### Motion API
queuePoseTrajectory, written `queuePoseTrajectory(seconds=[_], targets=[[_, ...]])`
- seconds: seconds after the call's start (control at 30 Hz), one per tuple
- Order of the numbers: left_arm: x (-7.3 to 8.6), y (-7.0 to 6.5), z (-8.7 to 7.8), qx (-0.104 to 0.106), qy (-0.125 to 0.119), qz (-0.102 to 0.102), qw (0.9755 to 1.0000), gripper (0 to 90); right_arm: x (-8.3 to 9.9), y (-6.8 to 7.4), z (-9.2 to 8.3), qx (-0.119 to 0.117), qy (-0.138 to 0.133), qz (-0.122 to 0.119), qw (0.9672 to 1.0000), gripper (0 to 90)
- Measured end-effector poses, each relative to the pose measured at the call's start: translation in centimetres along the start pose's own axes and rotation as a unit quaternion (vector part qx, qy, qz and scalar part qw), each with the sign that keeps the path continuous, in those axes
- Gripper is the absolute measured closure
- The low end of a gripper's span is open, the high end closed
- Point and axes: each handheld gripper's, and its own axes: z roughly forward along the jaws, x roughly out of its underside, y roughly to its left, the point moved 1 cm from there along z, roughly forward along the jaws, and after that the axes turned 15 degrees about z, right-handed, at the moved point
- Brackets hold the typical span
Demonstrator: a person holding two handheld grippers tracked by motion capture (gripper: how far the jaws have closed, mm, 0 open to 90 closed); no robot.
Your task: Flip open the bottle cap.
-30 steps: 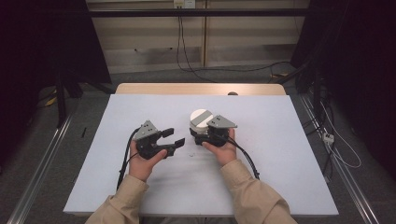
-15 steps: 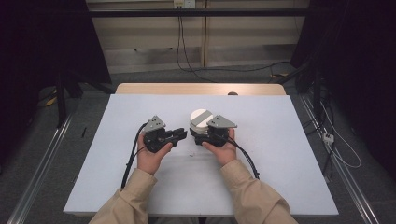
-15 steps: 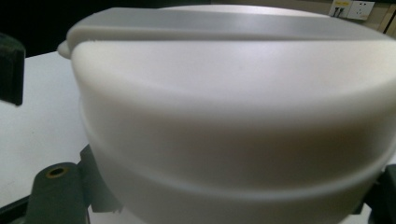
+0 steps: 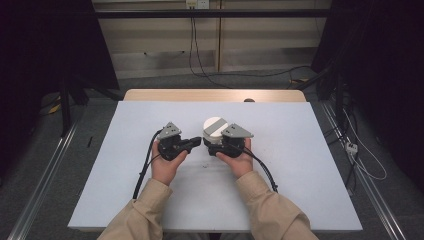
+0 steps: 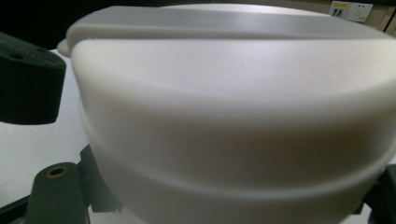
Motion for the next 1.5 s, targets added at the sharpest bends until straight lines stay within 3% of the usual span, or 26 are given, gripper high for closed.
queuePoseTrajectory(seconds=[0.23,0.53,1.3,1.5], targets=[[-0.5,-0.2,0.7,0.002,0.009,0.006,0.9999,90.0,0.0,0.0,0.0,0.000,0.001,0.001,1.0000,18.6],[-0.8,-0.2,0.9,0.001,-0.002,0.004,1.0000,90.0,0.0,0.0,0.0,0.000,0.001,0.001,1.0000,18.6],[-4.8,-0.1,1.1,-0.003,-0.003,0.035,0.9994,90.0,0.0,0.0,0.0,-0.001,0.001,0.001,1.0000,18.6],[-5.3,0.1,1.4,-0.003,-0.004,0.033,0.9994,90.0,0.0,0.0,0.0,-0.001,0.001,0.001,1.0000,18.6]])
